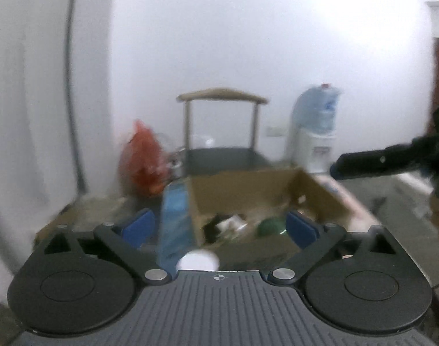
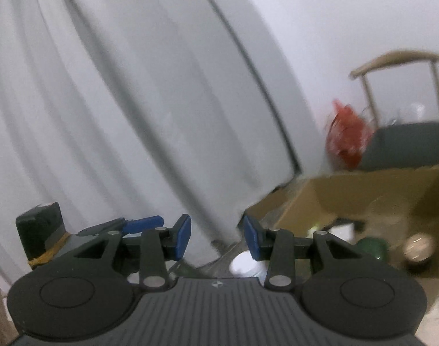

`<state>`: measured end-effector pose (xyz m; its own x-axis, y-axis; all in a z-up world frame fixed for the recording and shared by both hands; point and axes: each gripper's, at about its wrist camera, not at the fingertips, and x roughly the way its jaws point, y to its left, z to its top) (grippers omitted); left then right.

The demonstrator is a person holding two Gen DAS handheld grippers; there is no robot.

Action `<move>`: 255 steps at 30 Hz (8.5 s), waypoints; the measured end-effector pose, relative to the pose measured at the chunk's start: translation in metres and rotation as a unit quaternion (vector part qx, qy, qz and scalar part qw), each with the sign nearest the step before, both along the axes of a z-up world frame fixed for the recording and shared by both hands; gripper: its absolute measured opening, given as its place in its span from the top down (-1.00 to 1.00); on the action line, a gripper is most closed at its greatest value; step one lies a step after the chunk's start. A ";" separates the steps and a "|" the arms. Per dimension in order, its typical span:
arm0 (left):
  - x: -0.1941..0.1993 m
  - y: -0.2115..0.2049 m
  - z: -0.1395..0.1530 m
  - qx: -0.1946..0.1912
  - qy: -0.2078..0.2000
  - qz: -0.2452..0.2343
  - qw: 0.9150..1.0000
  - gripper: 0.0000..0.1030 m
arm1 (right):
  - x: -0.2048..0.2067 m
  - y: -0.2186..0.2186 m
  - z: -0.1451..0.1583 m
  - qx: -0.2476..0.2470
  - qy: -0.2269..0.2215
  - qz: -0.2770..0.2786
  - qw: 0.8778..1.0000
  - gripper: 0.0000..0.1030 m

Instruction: Organize rigid objects

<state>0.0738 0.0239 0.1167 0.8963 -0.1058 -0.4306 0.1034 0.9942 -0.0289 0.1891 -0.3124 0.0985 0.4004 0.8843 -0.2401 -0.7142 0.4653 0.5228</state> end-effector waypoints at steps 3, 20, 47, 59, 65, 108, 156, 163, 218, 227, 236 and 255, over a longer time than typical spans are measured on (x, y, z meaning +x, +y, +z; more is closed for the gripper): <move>0.013 0.009 -0.035 -0.017 0.030 0.009 0.999 -0.91 | 0.012 0.041 -0.023 -0.021 0.031 0.008 0.999 0.16; 0.080 0.006 -0.124 0.022 0.066 0.010 0.998 -0.54 | 0.065 0.128 -0.116 -0.075 0.168 -0.056 0.981 0.16; 0.067 -0.015 -0.122 0.079 0.047 0.037 0.995 -0.03 | 0.064 0.134 -0.110 -0.069 0.153 -0.044 0.985 0.16; 0.043 -0.033 -0.100 0.092 0.013 0.042 0.995 -0.03 | 0.039 0.119 -0.087 -0.052 0.113 -0.036 0.992 0.16; 0.038 -0.048 -0.108 0.075 0.016 0.016 0.997 -0.03 | 0.029 0.099 -0.091 -0.052 0.117 -0.048 0.991 0.16; 0.016 -0.142 -0.079 0.125 -0.084 -0.129 0.980 -0.02 | -0.039 -0.017 -0.080 0.013 0.040 -0.157 0.987 0.11; 0.213 -0.202 -0.110 0.016 0.154 -0.197 0.968 -0.09 | 0.136 -0.074 -0.105 -0.151 0.143 -0.179 0.961 0.12; 0.211 -0.202 -0.112 0.019 0.152 -0.196 0.969 -0.14 | 0.136 -0.076 -0.104 -0.150 0.136 -0.184 0.962 0.11; 0.096 -0.085 -0.070 0.055 0.072 0.103 0.991 -1.00 | 0.005 -0.026 -0.089 -0.187 0.024 -0.354 0.916 -1.00; 0.106 -0.097 -0.071 0.061 0.072 0.094 0.991 -1.00 | 0.017 0.001 -0.086 -0.225 -0.010 -0.353 0.908 -1.00; 0.111 -0.099 -0.072 0.060 0.080 0.090 0.991 -0.99 | 0.029 0.005 -0.089 -0.242 -0.009 -0.361 0.901 -1.00; 0.112 -0.097 -0.071 0.064 0.078 0.097 0.990 -0.99 | 0.032 0.006 -0.089 -0.243 -0.008 -0.360 0.901 -1.00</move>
